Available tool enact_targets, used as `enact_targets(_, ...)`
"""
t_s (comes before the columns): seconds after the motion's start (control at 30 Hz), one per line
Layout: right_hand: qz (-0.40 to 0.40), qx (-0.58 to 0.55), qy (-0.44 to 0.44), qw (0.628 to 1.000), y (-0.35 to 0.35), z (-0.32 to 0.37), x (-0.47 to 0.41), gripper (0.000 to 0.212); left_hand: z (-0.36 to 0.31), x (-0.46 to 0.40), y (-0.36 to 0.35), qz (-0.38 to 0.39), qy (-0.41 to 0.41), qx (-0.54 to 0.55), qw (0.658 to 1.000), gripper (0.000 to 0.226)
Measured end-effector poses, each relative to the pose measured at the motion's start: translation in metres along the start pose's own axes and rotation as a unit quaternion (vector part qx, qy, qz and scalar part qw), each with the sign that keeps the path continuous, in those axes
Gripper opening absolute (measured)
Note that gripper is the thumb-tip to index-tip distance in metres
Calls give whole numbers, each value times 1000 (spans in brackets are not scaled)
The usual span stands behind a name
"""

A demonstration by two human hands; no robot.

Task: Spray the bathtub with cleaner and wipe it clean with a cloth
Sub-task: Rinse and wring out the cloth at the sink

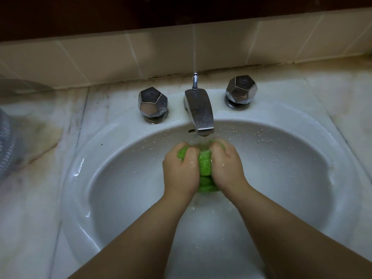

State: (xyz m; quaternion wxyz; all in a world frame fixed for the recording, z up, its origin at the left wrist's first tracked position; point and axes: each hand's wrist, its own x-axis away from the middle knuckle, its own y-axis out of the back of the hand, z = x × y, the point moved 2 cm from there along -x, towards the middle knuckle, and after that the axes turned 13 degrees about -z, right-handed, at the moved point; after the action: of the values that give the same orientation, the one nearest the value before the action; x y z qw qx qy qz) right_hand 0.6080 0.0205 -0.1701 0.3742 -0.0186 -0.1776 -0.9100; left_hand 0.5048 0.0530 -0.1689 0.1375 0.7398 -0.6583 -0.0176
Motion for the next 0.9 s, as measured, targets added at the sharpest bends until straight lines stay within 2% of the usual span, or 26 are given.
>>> enact_targets(0.1, 16, -55, -42, 997, -1, 4, 4, 12, -1, 1, 1, -19, -6, -11, 1000, 24)
enact_targets(0.13, 24, -90, -55, 994, -2, 3, 5, 22, 0, 1, 0, -26, 1, -4, 1000, 14)
enact_targets(0.17, 25, -122, -61, 990, -2, 3, 8, 42, 1, 0, 0, -29, 21, 7, 999, 6)
enact_targets(0.2, 27, -140, -62, 988, -3, -1, 10, 58, 1, -1, 0, -32, 40, 24, 998, 16)
enact_targets(0.23, 26, -137, -55, 989, -4, -2, 13, 63, 1, -2, 0, -26, 51, 37, 998, 25)
enact_targets(0.3, 14, -88, -30, 996, -6, -4, 15, 49, 0, -3, -1, 0, 42, 27, 999, 32)
enact_targets(0.37, -19, -42, 2, 999, -5, -2, 12, 16, -2, 2, -2, 23, 17, 9, 1000, 23)
enact_targets(0.4, -36, -34, 18, 999, -2, -1, 10, 13, -2, 5, -3, 28, 1, 1, 1000, 20)
enact_targets(0.47, -58, -26, 36, 997, 0, -1, 7, 33, -2, 9, -4, 30, -37, -24, 999, 28)
enact_targets(0.53, -61, -9, 22, 998, 2, 0, 7, 39, -1, 9, -4, 21, -62, -25, 998, 28)
enact_targets(0.7, -64, -12, 37, 997, 2, -1, 7, 25, -3, 7, -4, -1, -100, -21, 995, 20)
enact_targets(0.9, -53, -22, 43, 997, 2, 1, 6, 22, -4, 5, -7, 0, -69, -14, 998, 25)
